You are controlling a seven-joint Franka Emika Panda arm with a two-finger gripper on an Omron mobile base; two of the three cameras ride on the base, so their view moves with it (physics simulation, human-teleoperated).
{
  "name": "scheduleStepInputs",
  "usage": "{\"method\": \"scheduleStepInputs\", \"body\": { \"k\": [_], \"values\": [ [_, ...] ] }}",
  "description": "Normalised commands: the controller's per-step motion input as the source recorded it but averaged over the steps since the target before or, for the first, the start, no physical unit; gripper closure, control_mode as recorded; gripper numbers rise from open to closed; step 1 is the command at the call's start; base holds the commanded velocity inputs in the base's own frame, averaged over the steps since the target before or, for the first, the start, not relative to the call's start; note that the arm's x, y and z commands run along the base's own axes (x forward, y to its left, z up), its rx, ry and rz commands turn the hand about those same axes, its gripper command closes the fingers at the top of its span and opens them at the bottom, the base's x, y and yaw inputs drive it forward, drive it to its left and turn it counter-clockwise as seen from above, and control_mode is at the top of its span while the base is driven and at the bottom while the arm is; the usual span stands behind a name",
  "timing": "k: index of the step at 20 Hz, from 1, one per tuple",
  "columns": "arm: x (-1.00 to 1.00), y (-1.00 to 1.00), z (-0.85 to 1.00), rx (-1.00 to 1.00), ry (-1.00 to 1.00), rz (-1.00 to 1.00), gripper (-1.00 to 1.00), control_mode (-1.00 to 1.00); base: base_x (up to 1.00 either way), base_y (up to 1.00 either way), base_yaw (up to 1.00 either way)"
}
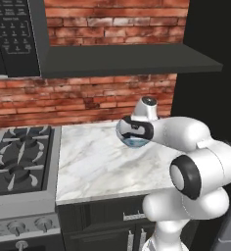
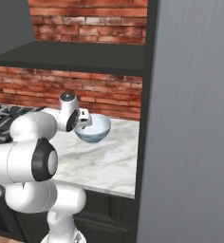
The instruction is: Pick the cup and bowl from the counter and place them on the counter next to the sink.
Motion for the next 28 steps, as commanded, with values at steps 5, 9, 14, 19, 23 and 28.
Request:
{"method": "scheduleStepInputs", "body": {
  "k": [5, 9, 14, 19, 23, 28],
  "values": [
    [0.56, 0.00, -0.17, 0.00, 0.04, 0.00, -1.00, -1.00, 0.00, 0.00, 0.00],
    [0.26, 0.00, -0.36, 0.00, 0.00, 0.00, -1.00, -1.00, 0.00, 0.00, 0.00],
    [0.07, 0.05, -0.26, 0.00, 0.00, 0.00, -1.00, -1.00, 0.00, 0.00, 0.00],
    [-0.12, 0.32, 0.00, 0.00, -0.01, 0.01, -1.00, -1.00, 0.00, 0.00, 0.00],
    [-0.01, 0.15, -0.01, 0.00, -0.02, 0.00, -1.00, -1.00, 0.00, 0.00, 0.00],
    [0.03, -0.01, -0.04, 0.00, 0.00, 0.00, -1.00, -1.00, 0.00, 0.00, 0.00]
  ]
}}
